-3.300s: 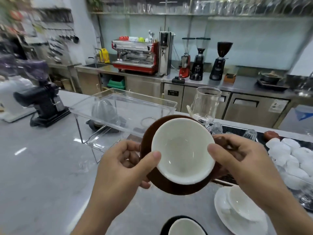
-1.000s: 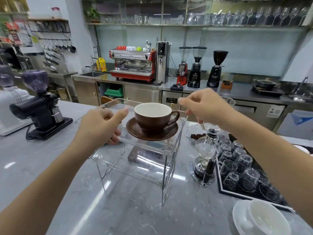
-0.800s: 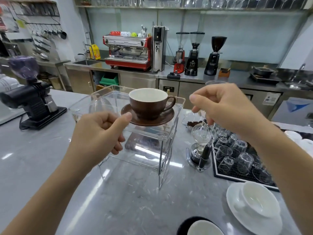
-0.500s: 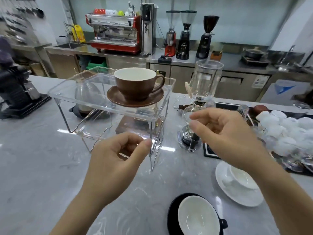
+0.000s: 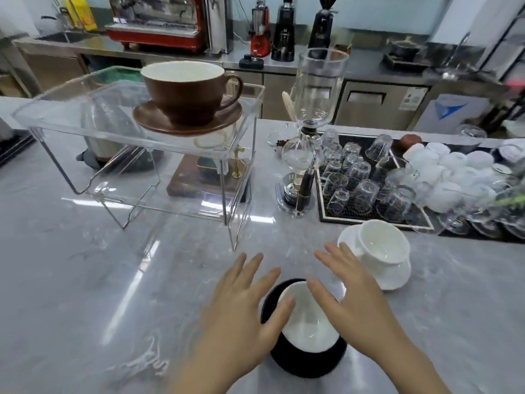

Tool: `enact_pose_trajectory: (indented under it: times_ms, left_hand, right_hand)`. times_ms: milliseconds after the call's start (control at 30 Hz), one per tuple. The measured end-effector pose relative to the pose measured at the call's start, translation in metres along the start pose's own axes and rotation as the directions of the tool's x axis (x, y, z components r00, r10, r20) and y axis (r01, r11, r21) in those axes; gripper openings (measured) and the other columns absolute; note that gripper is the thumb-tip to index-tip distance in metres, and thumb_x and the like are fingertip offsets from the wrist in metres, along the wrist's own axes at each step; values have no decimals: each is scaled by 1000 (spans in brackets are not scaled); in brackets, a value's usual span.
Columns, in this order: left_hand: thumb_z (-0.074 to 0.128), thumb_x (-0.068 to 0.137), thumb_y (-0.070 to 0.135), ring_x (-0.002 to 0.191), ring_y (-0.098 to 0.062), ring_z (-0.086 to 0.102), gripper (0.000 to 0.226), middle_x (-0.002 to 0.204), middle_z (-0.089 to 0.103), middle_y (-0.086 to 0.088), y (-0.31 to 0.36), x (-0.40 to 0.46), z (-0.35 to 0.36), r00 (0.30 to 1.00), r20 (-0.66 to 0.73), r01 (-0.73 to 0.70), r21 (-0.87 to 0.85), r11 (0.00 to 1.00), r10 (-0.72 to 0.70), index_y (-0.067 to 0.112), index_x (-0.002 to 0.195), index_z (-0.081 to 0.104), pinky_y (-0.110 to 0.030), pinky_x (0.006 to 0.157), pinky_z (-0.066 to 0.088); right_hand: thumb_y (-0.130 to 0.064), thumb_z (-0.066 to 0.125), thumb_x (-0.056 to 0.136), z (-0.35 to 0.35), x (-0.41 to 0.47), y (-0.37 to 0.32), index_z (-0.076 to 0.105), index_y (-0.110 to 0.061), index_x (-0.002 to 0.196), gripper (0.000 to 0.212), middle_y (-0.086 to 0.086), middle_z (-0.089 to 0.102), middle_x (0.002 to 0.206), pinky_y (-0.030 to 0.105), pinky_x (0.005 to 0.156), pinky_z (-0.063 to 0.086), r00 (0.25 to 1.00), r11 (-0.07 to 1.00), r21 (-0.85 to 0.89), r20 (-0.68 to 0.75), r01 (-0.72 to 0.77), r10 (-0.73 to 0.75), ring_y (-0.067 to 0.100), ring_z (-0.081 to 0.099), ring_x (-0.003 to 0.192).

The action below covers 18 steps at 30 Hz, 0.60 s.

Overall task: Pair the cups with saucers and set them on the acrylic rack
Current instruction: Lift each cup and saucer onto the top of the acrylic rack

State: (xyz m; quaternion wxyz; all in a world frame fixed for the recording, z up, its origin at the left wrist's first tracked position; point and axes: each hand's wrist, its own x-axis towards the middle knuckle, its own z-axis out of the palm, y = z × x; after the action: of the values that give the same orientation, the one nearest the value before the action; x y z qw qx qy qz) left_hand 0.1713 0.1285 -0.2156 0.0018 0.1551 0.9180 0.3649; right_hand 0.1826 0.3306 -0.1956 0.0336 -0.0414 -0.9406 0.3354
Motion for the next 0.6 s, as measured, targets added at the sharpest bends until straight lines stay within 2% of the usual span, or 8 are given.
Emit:
enact_pose_trajectory:
  times_ms: [100,200,300,400,500,567,600]
  left_hand:
    - [30,85,77,155,-8,2,69,163,19,20,-10,-10,20,990,125,64,4,998,-64,50,148,38,-30,124,8]
    - [38,95,66,156,-10,6,58,165,21,17,-15,-19,30,981,166,107,-45,993,-98,49,151,32,-32,124,13]
    - [42,98,60,155,-6,9,56,165,25,17,-19,-25,37,975,174,158,-102,982,-139,49,152,31,-26,122,14]
    - [47,97,57,152,-2,16,55,162,30,18,-24,-30,41,974,167,179,-133,975,-156,51,150,33,-23,120,17]
    - [56,92,59,145,5,29,55,155,42,21,-27,-30,44,977,122,196,-183,963,-175,51,145,43,-20,115,26]
    - [65,81,60,132,10,45,57,143,53,26,-27,-27,45,970,84,243,-289,926,-229,50,136,54,-24,110,39]
    - [69,74,60,123,12,52,58,135,58,28,-27,-26,45,959,79,284,-351,893,-273,51,130,58,-24,104,46]
  right_hand:
    - [-45,60,94,8,-14,18,43,-36,148,58,-21,27,160,16,117,7,995,996,22,43,-87,86,-10,7,147]
    - [-43,61,94,13,-30,35,41,-34,150,59,-24,29,157,17,117,12,984,983,65,44,-173,170,-12,8,146]
    - [-39,62,94,18,-43,45,42,-34,150,59,-29,30,149,17,114,16,969,960,131,33,-247,245,-13,13,143]
    - [-38,62,94,23,-52,51,42,-38,149,58,-38,31,145,16,113,20,964,950,168,29,-264,263,-12,23,143]
    - [-41,64,91,26,-55,58,43,-54,138,52,-64,33,124,9,105,27,959,934,220,44,-282,279,-34,30,125]
    - [-46,67,87,26,-54,60,45,-62,127,47,-66,36,118,6,96,32,955,924,245,37,-293,293,-38,33,117]
    - [-51,68,84,27,-55,63,48,-60,128,49,-61,42,118,9,96,34,951,914,269,27,-304,309,-32,40,117]
